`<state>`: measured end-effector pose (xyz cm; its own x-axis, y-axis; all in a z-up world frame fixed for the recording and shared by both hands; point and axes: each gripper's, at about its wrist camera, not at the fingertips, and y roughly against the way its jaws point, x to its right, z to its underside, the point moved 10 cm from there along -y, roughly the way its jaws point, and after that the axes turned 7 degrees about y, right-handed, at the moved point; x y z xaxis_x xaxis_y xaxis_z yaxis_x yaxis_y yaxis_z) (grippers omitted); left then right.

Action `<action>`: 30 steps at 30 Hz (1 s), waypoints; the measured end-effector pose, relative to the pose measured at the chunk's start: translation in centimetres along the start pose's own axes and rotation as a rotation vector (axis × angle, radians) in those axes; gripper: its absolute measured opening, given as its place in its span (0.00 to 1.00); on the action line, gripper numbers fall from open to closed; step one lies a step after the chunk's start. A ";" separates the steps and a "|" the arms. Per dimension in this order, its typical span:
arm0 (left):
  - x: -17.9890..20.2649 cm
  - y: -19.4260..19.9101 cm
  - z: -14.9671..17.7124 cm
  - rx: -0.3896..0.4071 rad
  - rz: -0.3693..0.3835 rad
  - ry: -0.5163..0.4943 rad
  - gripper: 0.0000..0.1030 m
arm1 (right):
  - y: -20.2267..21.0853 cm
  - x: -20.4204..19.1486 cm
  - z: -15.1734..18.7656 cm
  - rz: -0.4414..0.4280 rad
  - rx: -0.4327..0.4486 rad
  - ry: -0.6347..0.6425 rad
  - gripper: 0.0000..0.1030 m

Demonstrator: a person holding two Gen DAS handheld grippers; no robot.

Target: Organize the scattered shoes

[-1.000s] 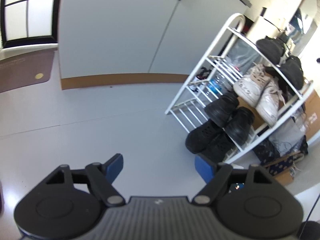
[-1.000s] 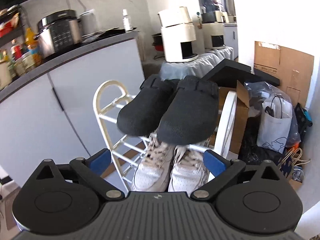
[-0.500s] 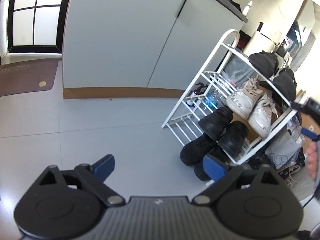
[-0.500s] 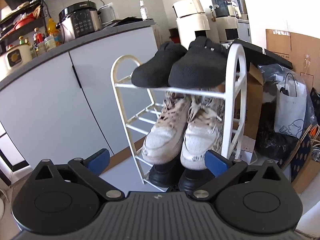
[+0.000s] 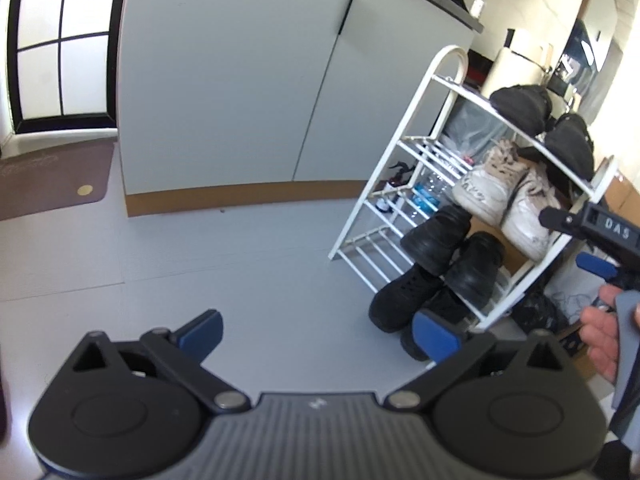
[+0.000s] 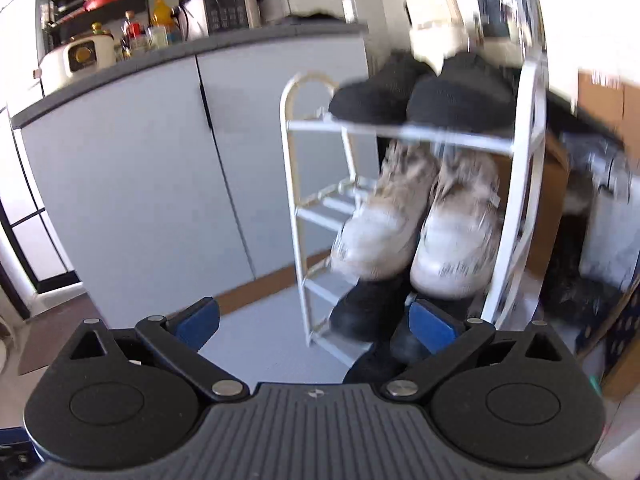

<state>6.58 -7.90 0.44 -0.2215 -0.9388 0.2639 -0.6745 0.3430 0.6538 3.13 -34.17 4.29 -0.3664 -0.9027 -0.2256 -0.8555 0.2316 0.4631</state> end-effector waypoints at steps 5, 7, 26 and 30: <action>-0.2 1.0 -0.9 0.045 -0.006 0.039 1.00 | -0.5 -1.7 0.5 -0.002 -0.025 0.071 1.00; -0.1 1.5 -1.2 0.069 -0.011 0.042 1.00 | -0.6 -2.5 1.1 -0.030 -0.037 0.095 1.00; 0.3 1.2 0.8 0.045 -0.044 -0.018 1.00 | 2.3 -7.9 5.5 -0.165 -0.070 0.206 1.00; 0.3 1.7 1.5 0.047 -0.050 -0.028 1.00 | 3.0 -8.0 6.3 -0.142 -0.064 0.238 1.00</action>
<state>4.32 -7.64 0.62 -0.2060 -0.9554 0.2115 -0.7176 0.2944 0.6311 1.15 -23.95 2.04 -0.1420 -0.9860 -0.0876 -0.8644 0.0804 0.4964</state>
